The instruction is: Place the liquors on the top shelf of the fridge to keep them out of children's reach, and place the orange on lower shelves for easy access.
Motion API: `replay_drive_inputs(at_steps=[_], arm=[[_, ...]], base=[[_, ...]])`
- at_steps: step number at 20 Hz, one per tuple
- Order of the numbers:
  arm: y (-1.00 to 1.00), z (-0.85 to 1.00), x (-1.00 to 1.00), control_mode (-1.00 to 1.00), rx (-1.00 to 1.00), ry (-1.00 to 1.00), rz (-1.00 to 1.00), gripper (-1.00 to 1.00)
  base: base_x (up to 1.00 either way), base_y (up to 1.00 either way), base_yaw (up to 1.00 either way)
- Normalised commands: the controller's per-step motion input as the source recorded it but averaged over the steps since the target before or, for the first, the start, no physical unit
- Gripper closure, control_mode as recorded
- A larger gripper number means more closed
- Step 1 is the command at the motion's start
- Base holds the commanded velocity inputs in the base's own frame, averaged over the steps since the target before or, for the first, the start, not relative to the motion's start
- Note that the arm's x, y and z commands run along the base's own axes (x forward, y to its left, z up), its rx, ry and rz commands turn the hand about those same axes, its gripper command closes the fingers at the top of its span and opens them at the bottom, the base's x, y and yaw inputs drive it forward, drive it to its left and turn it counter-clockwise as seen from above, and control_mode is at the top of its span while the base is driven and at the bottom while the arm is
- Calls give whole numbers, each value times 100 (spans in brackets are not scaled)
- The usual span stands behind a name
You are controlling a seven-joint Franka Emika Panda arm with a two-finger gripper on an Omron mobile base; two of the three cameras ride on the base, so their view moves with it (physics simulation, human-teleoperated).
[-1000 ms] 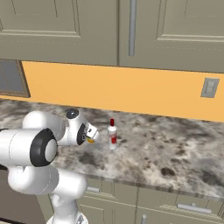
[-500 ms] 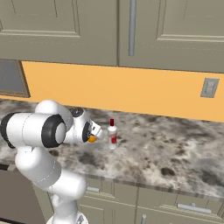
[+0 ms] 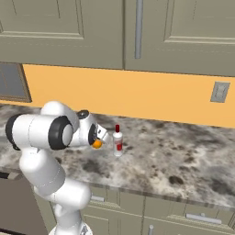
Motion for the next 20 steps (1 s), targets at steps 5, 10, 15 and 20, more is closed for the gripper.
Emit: replay_drive_inputs(at_steps=[5, 10, 15, 20], arm=[[0, -17, -35, -100, 0, 6, 0, -100], [0, -8, -33, -100, 0, 9, 0, -100], [0, -14, -3, -100, 0, 8, -1, -100], [1, -36, 0, -100, 0, 8, 0, 100]], base=[[0, 0, 0], [0, 0, 0], [0, 0, 0], [0, 0, 0]])
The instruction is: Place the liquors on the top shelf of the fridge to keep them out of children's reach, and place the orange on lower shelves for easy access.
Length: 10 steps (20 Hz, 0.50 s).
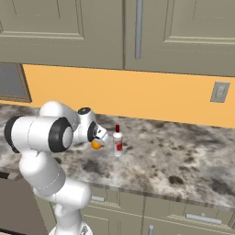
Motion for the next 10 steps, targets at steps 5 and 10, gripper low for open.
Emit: replay_drive_inputs(at_steps=[5, 10], arm=[[1, -43, -23, -100, -2, 12, 0, 100], [1, 7, -76, -100, 0, -5, 0, 100]], base=[[0, 0, 0], [0, 0, 0]])
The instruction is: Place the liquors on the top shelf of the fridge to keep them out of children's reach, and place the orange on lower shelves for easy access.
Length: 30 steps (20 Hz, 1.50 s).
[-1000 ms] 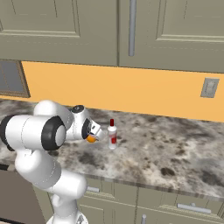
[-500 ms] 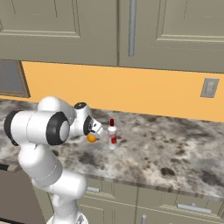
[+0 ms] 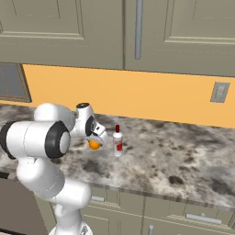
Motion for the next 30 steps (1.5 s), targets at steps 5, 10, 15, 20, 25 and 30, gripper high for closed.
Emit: replay_drive_inputs(at_steps=[5, 10, 15, 20, 25, 30], arm=[[1, 61, -100, -100, -3, -23, 3, 100], [6, 97, -98, -100, -5, -39, 15, 100], [9, 100, -89, -100, -5, -41, 23, 100], [8, 100, -85, -100, -7, -24, 18, 100], [0, 91, -87, -100, -12, -13, 12, 100], [0, 39, -81, -100, -10, -7, 4, 100]], base=[[0, 0, 0], [0, 0, 0], [0, 0, 0], [0, 0, 0], [0, 0, 0], [0, 0, 0]])
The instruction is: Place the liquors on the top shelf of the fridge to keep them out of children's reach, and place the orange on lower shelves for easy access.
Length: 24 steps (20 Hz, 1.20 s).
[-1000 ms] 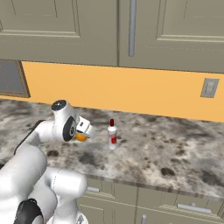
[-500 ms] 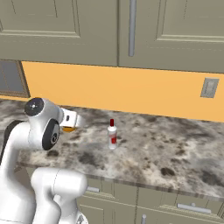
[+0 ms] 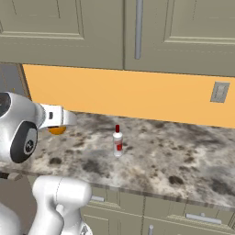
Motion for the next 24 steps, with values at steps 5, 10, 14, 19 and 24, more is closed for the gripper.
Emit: replay_drive_inputs(at_steps=[5, 10, 14, 19, 24], arm=[[0, 23, -68, -100, -5, -2, 2, 100], [-11, 7, -51, -100, -1, 0, 0, 100], [0, 0, 0, 100, 0, 0, 0, 100], [0, 0, 0, 100, 0, 0, 0, 100], [0, 0, 0, 100, 0, 0, 0, 100]], base=[[0, 0, 0], [0, 0, 0], [-40, -34, 0], [-16, -74, 0], [-19, -96, -1]])
